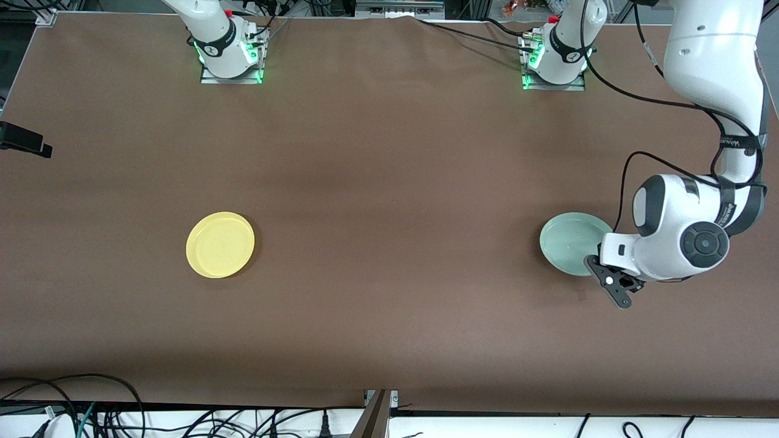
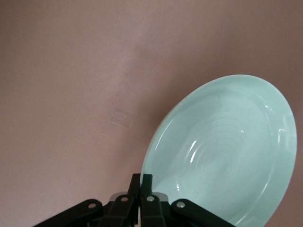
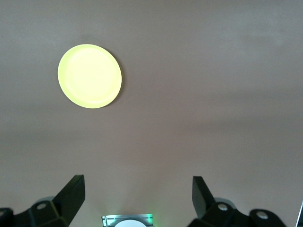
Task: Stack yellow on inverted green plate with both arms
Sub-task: 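Close the left gripper on the green plate's rim, then lift and tilt the green plate while the right gripper reaches the yellow plate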
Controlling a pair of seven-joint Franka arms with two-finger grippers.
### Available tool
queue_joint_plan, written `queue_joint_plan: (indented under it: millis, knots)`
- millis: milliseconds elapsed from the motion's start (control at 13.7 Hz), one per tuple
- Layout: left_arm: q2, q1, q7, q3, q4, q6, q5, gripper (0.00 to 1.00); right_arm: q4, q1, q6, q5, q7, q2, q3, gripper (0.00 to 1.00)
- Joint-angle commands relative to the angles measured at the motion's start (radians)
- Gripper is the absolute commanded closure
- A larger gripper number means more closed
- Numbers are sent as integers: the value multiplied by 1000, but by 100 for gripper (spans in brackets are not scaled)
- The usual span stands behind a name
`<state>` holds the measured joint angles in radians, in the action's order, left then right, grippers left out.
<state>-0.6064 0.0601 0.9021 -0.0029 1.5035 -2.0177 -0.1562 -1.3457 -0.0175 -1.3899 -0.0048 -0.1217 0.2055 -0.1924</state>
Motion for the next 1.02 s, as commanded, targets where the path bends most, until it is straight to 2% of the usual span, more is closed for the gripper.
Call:
queue_joint_plan:
  millis: [0, 146, 365, 584, 803, 948]
  knots:
    - [28, 98, -58, 11, -67, 129, -118, 100, 17, 4, -35, 3, 8, 50, 7, 0]
    - [28, 180, -127, 14, -120, 213, -215, 100, 14, 7, -105, 2, 5, 116, 7, 0]
    - [28, 306, -351, 15, -134, 322, -373, 100, 14, 5, -164, 15, 7, 224, 8, 0]
    - [40, 424, -501, 14, -134, 439, -465, 100, 0, 5, -248, 152, 10, 339, 8, 0]
    - [31, 585, -700, 14, -132, 548, -588, 100, -36, -13, -371, 175, 22, 420, 13, 0]
    - [-5, 680, -883, 15, -131, 623, -670, 100, -82, -12, -447, 236, 22, 446, 13, 0]
